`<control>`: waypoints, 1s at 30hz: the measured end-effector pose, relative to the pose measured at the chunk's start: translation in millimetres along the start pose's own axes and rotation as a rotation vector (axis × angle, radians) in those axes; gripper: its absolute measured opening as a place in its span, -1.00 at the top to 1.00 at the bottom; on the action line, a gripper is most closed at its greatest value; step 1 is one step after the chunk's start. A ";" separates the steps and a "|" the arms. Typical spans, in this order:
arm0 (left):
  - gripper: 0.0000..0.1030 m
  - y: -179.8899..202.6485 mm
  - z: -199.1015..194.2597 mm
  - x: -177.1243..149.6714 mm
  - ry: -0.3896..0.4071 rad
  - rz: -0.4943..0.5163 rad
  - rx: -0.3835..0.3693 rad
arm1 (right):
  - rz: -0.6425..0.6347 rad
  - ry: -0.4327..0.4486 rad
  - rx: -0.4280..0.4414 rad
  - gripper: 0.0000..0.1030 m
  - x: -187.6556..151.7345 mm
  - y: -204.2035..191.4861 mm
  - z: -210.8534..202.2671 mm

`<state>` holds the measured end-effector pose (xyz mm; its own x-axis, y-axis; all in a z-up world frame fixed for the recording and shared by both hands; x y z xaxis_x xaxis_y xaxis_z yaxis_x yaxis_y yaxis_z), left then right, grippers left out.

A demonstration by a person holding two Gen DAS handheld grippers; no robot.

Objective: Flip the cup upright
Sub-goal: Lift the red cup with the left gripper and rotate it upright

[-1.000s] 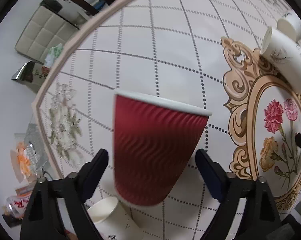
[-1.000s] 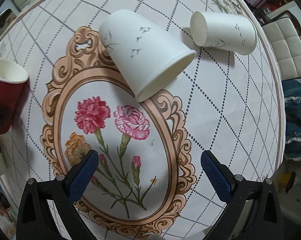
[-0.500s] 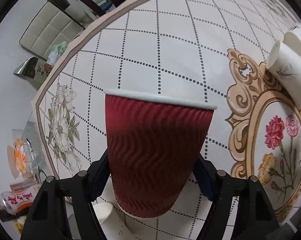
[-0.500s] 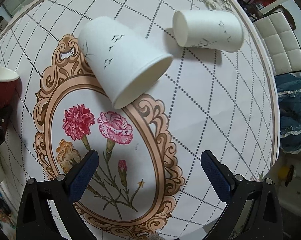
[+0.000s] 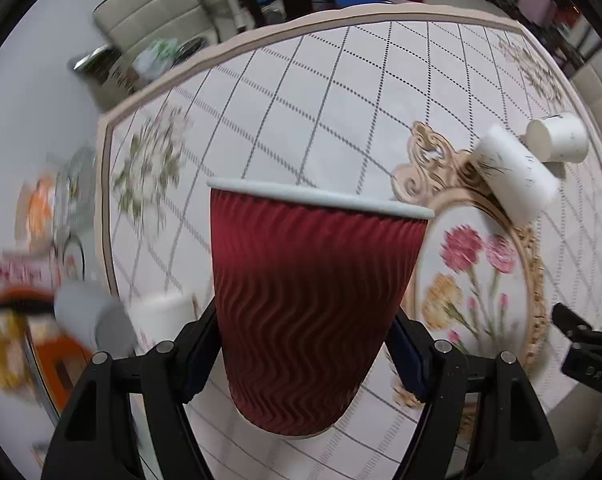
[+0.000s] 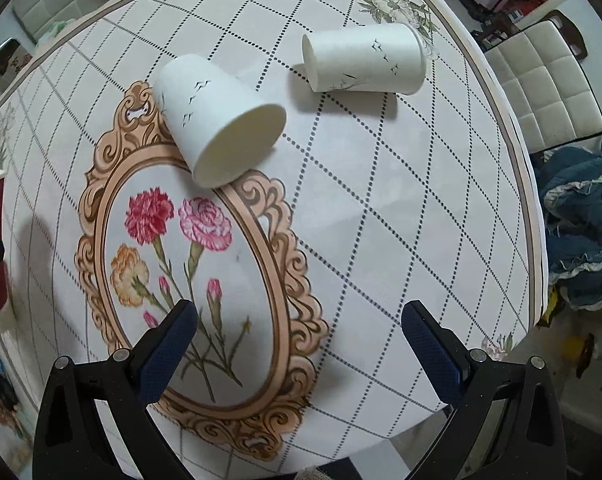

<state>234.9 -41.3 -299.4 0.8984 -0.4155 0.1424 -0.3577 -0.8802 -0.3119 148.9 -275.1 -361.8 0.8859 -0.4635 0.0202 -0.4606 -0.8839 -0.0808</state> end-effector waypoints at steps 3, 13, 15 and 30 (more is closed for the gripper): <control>-0.41 6.3 -12.6 -20.6 -0.044 -0.092 -0.036 | -0.031 -0.001 0.012 -1.00 -8.5 0.3 -3.7; -0.41 52.5 1.2 -69.1 -0.220 -0.369 -0.215 | -0.059 -0.037 -0.014 -1.00 -22.1 53.9 20.8; -0.41 62.5 5.2 -75.5 -0.243 -0.391 -0.226 | -0.052 -0.045 -0.026 -1.00 -22.8 65.6 27.7; -0.45 89.9 46.4 -98.2 -0.338 -0.490 -0.276 | -0.055 -0.086 -0.047 -0.99 -32.4 107.0 49.4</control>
<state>126.3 -68.9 -385.0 0.9884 0.1039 -0.1109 0.1016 -0.9945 -0.0267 73.7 -351.6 -420.2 0.9104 -0.4090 -0.0620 -0.4115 -0.9107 -0.0351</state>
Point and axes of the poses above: each gripper's, at about its wrist camera, not at the fingertips, and z roughly the way its jaws point, y to its right, x to its top, the point moved 2 cm from there along z, roughly the way its jaws point, and after that the axes turned 11 degrees about x, right-handed, at the moved point
